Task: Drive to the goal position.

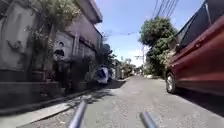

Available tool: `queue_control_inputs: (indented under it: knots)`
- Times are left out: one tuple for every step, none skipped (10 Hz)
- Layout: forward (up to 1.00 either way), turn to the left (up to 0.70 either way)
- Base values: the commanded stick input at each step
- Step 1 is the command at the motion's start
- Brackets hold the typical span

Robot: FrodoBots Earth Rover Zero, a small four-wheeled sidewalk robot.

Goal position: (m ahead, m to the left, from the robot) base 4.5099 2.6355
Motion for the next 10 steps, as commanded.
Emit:
queue_control_inputs:
  knots:
    - [1.00, -0.40]
    - [1.00, -0.40]
    - [1.00, -0.40]
    - [1.00, -0.40]
    - [1.00, -0.40]
    - [1.00, -0.40]
    - [1.00, -0.40]
    - [1.00, -0.40]
    - [1.00, -0.40]
    - [1.00, -0.34]
